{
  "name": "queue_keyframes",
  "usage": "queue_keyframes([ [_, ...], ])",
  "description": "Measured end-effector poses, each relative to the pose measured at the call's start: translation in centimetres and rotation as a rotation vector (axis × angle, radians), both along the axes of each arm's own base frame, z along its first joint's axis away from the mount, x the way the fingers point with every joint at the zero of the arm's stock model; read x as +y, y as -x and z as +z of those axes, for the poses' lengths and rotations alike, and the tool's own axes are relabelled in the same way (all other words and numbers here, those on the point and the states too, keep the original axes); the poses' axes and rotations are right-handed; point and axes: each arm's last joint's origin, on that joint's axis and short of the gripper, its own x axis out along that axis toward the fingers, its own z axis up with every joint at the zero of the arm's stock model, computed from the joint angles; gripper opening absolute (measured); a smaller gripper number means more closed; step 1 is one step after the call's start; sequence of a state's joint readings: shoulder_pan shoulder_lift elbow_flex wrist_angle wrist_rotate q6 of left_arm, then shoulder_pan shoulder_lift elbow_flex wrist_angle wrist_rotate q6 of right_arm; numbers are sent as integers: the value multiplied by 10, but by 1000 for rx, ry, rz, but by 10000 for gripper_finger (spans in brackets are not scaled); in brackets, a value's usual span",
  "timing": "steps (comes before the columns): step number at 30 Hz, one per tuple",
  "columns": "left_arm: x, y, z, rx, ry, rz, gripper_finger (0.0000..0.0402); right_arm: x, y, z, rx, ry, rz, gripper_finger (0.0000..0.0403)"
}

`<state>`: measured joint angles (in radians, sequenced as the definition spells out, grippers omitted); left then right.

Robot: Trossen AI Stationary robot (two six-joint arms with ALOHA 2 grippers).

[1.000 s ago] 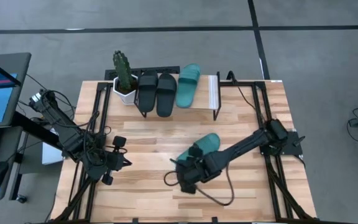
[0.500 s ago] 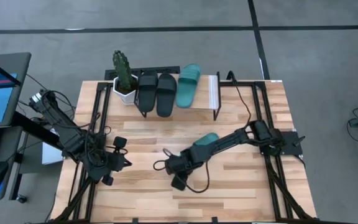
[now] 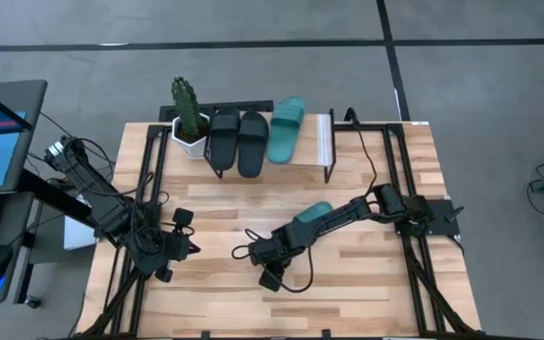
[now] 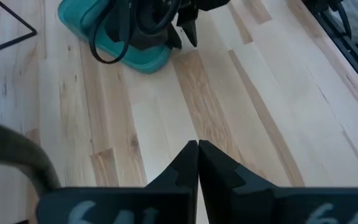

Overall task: Pick and place slides into the shelf
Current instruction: Put the green slide on the shelf

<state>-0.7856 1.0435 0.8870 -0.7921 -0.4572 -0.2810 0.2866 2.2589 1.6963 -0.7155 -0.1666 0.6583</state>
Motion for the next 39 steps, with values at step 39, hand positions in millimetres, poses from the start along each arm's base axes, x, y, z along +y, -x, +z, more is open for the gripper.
queue_keyframes([
  [39,0,0,0,0,-1,0,2,-16,-2,34,70,205,15,113],
])
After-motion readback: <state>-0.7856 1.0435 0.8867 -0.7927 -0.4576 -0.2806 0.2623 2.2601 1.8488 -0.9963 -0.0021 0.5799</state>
